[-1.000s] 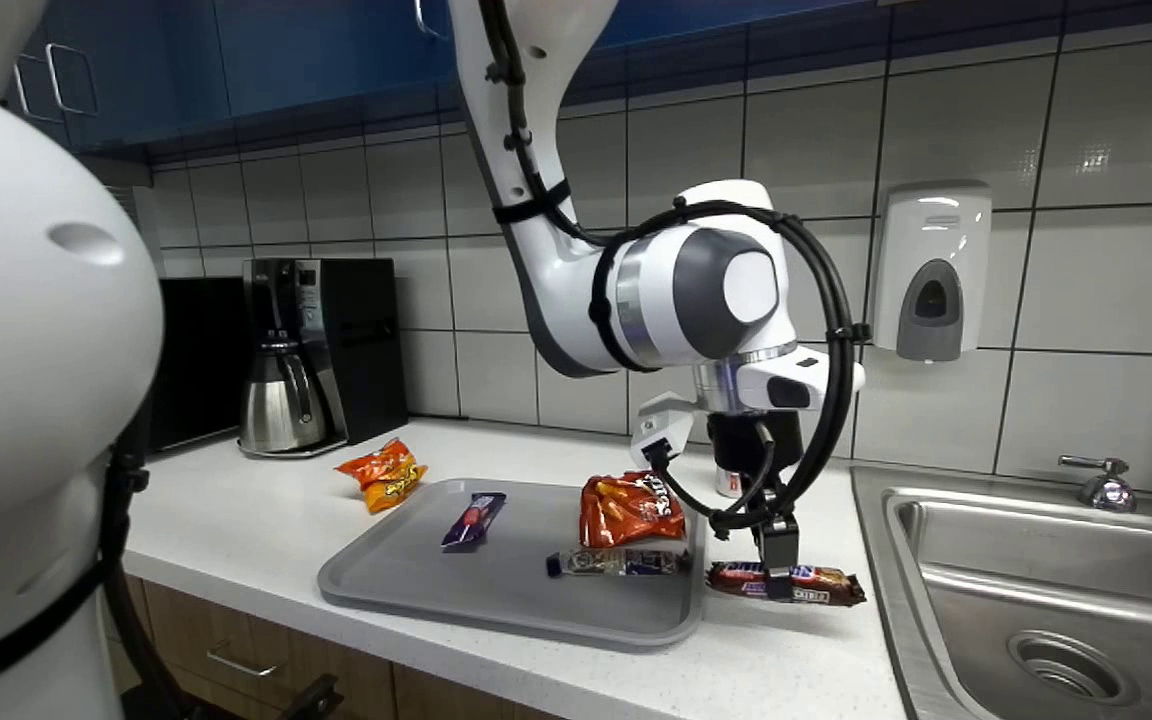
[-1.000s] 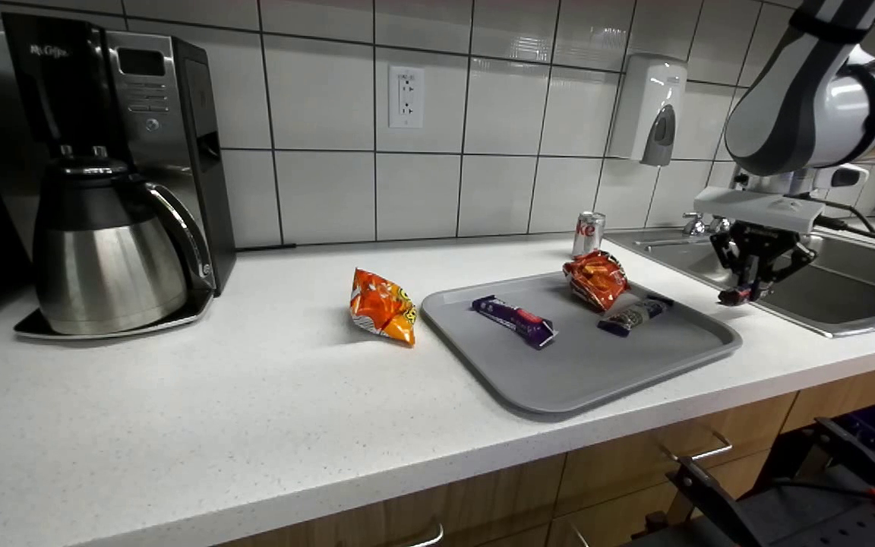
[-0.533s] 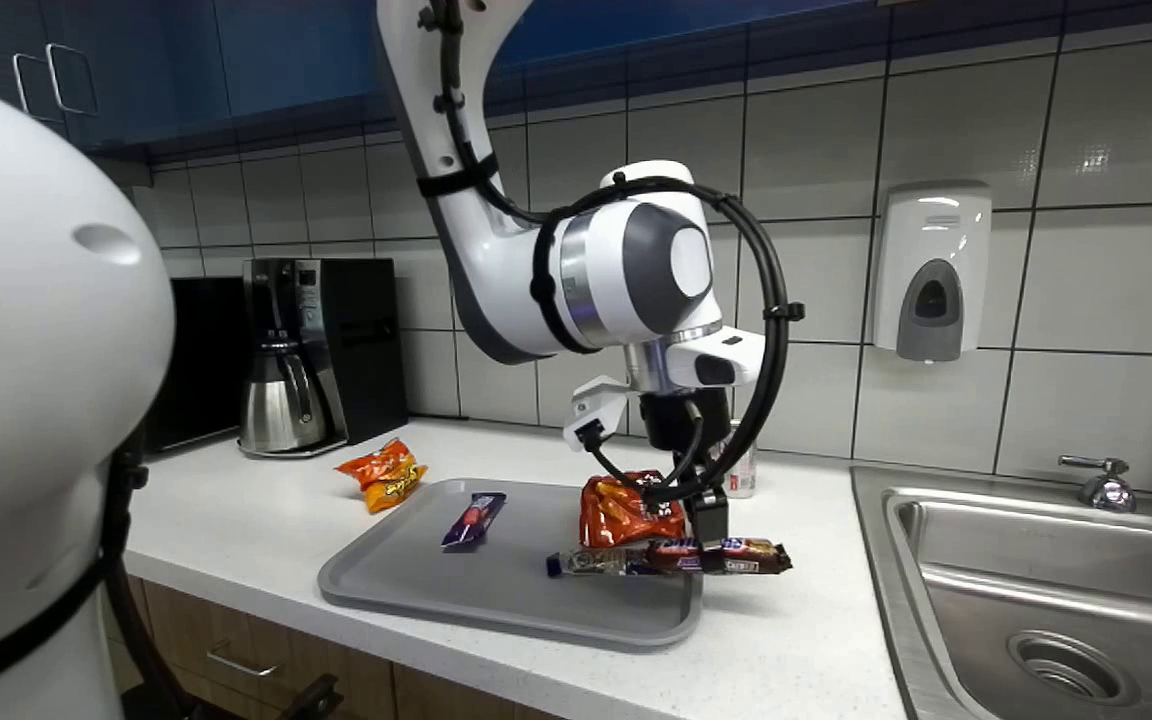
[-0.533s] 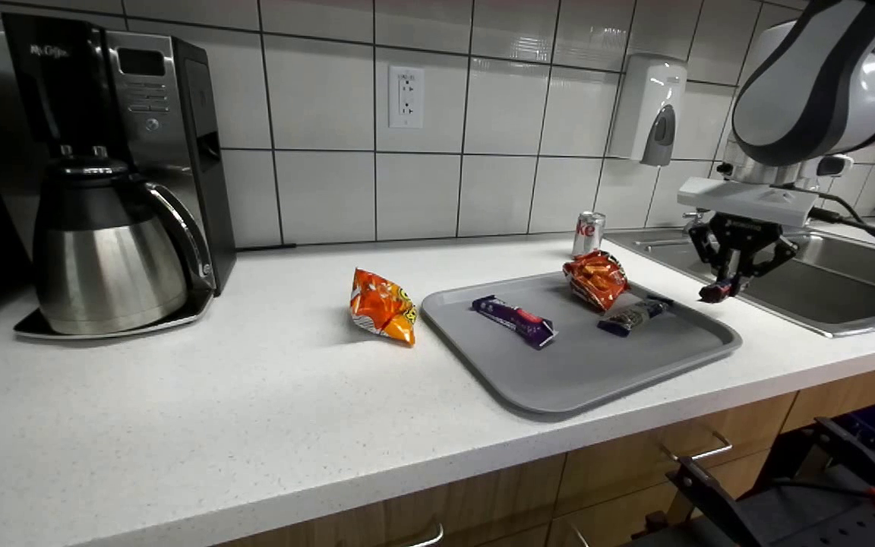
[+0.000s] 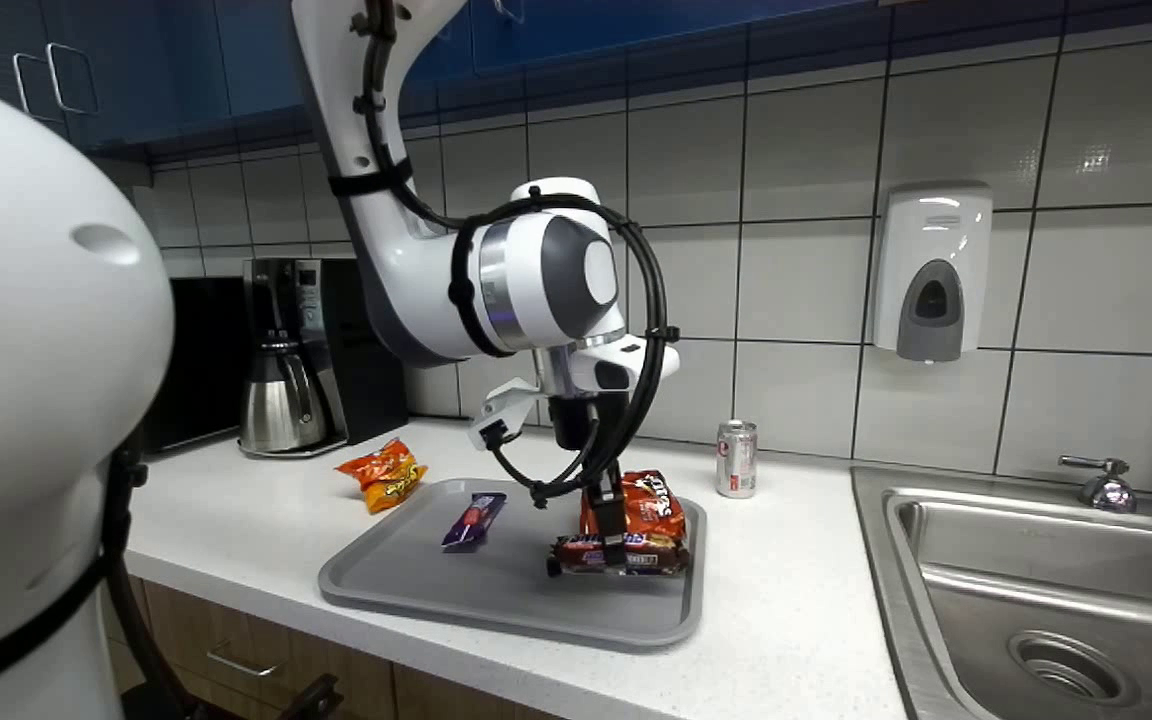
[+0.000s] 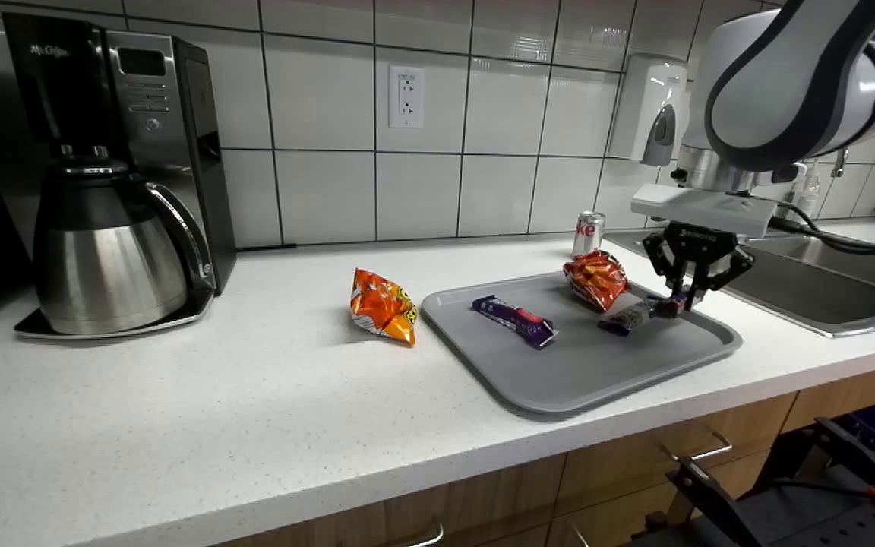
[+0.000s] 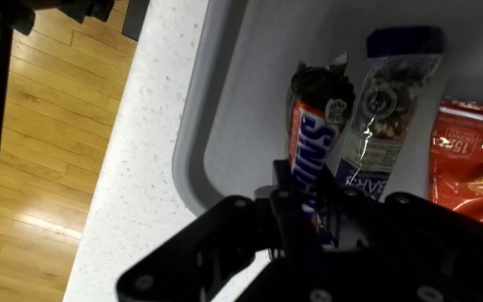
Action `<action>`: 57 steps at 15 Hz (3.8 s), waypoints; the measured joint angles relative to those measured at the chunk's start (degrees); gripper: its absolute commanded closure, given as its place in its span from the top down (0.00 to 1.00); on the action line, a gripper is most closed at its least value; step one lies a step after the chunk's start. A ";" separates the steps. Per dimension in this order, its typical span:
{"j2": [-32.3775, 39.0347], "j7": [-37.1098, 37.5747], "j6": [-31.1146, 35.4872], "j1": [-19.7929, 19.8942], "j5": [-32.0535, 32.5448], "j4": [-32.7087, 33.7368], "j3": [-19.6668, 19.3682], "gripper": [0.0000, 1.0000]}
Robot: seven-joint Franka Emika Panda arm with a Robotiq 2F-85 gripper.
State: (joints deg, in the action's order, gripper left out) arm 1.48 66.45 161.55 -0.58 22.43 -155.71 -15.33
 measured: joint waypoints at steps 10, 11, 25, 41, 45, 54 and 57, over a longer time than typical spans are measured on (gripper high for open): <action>0.07 9.05 -0.57 0.49 3.74 -2.11 3.31 0.04; 0.16 10.71 -0.58 0.83 5.48 -2.19 3.30 0.04; 2.20 16.91 -0.48 2.23 9.81 -2.43 3.13 0.86; -8.56 -9.05 -0.53 5.28 6.46 -3.03 4.16 1.00; -10.23 -25.70 -1.49 0.77 -3.34 -3.04 1.98 1.00; -20.99 -55.30 -18.83 -2.36 -19.40 -3.04 2.00 1.00; -22.67 -57.00 -20.92 -1.14 -19.53 -3.07 2.80 1.00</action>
